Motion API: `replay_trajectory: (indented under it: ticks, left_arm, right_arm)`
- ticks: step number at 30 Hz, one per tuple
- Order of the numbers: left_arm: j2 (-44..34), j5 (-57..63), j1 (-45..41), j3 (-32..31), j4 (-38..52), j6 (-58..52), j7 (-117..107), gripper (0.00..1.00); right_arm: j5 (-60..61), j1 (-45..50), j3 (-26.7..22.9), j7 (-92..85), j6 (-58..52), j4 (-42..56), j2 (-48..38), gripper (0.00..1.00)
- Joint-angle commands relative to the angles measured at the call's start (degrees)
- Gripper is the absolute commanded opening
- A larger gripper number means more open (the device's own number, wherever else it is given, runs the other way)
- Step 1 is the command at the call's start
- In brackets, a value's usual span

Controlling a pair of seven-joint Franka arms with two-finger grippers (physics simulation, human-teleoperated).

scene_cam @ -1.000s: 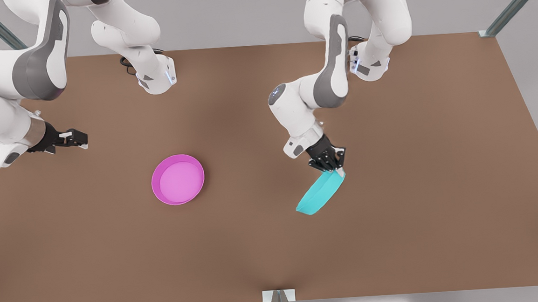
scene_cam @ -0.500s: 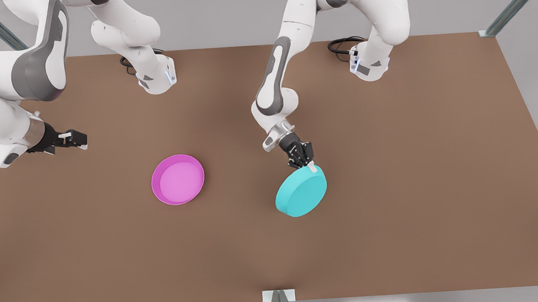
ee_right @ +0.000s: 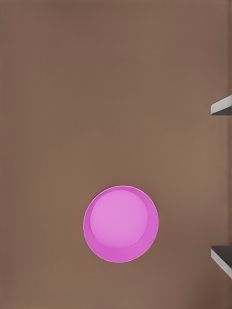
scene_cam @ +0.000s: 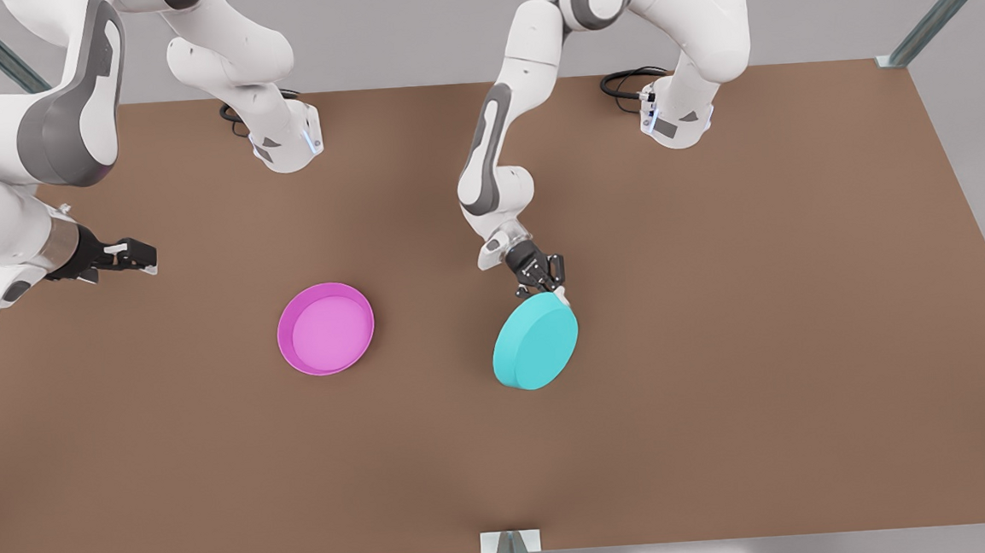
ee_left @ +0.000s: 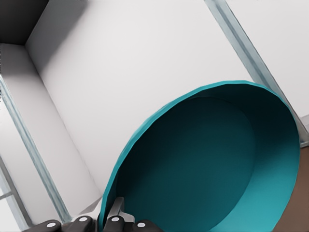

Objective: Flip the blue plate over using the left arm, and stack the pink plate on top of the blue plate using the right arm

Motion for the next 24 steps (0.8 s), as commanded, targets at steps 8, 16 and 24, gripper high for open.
replay_trajectory:
  ticks: [8,16,24]
  left_arm:
    - [1.26,0.01,-0.36,-2.00,0.05,-2.38,-29.16,0.21]
    - [1.08,-0.16,-0.89,-2.52,0.05,-2.82,-28.81,0.47]
    - [-0.24,-7.10,-6.60,-4.54,-0.22,-8.71,-26.61,0.56]
  right_arm:
    - [0.29,0.45,0.24,-0.30,-0.27,0.06,-0.50,1.00]
    - [0.73,-0.43,-0.02,-0.38,-0.18,-0.12,-0.15,1.00]
    - [0.82,-1.13,0.07,-1.09,-0.09,-0.12,0.29,1.00]
